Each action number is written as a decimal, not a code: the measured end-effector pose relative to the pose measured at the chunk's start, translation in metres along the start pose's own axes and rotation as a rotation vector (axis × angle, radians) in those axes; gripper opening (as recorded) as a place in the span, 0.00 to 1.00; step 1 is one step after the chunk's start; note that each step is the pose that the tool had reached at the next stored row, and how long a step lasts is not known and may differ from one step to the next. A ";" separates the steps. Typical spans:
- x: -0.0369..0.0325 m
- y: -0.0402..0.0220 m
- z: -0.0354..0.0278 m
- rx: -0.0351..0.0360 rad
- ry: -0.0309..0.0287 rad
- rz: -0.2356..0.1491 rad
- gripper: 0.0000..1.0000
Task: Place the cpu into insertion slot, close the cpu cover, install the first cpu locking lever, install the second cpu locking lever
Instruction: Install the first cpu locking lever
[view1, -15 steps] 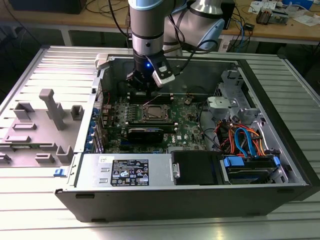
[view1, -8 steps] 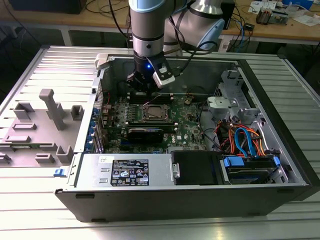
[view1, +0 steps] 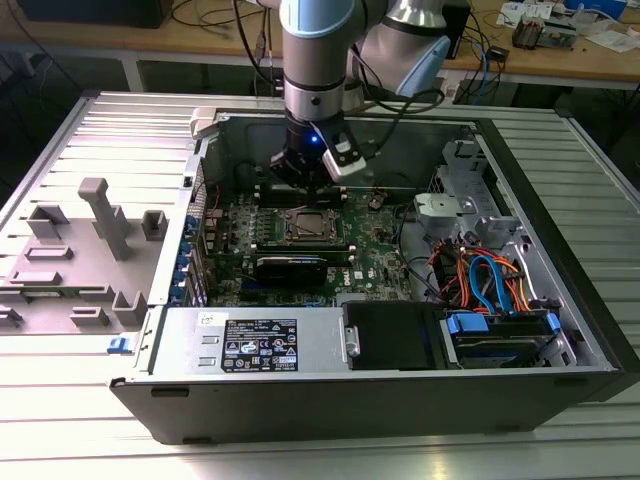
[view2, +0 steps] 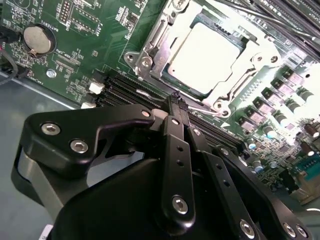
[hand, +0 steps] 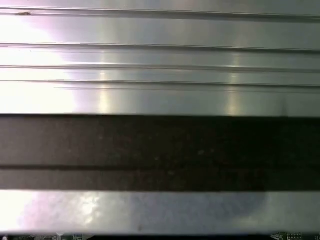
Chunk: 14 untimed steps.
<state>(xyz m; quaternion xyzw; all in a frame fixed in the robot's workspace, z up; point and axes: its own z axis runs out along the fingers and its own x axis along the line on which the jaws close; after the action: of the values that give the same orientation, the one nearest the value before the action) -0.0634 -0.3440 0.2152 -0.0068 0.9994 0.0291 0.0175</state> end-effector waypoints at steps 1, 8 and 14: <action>-0.0006 0.0000 0.0005 0.0001 0.0001 0.000 0.11; -0.0058 -0.0003 0.0035 0.0001 0.0001 0.000 0.11; -0.0103 -0.0002 0.0067 0.0001 0.0001 0.000 0.11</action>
<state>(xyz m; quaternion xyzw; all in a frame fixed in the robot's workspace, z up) -0.0529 -0.3436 0.2088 -0.0068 0.9994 0.0290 0.0175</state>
